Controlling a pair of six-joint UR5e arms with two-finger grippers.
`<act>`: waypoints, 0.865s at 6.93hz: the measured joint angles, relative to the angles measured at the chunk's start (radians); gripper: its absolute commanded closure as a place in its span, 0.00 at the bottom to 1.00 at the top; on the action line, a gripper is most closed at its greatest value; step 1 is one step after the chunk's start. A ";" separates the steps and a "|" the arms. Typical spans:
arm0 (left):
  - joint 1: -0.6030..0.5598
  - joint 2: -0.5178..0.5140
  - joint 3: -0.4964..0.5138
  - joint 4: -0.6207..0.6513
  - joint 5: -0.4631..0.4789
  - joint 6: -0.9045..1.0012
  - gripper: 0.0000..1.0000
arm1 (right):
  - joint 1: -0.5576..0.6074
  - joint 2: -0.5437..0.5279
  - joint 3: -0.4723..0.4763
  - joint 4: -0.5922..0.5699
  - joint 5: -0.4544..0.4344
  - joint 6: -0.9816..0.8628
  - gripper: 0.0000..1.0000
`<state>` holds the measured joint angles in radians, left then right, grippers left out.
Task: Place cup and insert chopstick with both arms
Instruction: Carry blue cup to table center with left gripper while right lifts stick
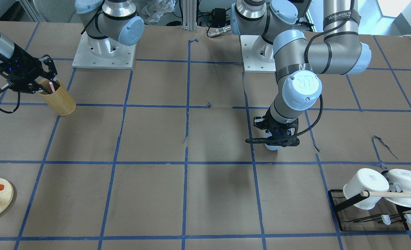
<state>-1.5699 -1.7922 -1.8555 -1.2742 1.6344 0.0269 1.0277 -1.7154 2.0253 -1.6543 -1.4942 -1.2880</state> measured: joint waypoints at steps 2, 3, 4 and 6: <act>-0.108 -0.030 0.073 -0.004 -0.080 -0.216 1.00 | 0.000 -0.002 -0.010 0.008 -0.001 0.016 0.75; -0.170 -0.064 0.121 0.003 -0.127 -0.350 1.00 | 0.000 -0.003 -0.015 0.011 -0.001 0.018 0.82; -0.224 -0.109 0.182 0.008 -0.163 -0.459 1.00 | 0.001 -0.003 -0.018 0.013 -0.001 0.019 0.92; -0.319 -0.230 0.333 0.067 -0.204 -0.624 1.00 | 0.001 -0.003 -0.024 0.017 -0.005 0.020 1.00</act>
<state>-1.8890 -2.0224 -1.5226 -1.2075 1.4299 -0.5968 1.0292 -1.7181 2.0011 -1.6372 -1.4996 -1.2682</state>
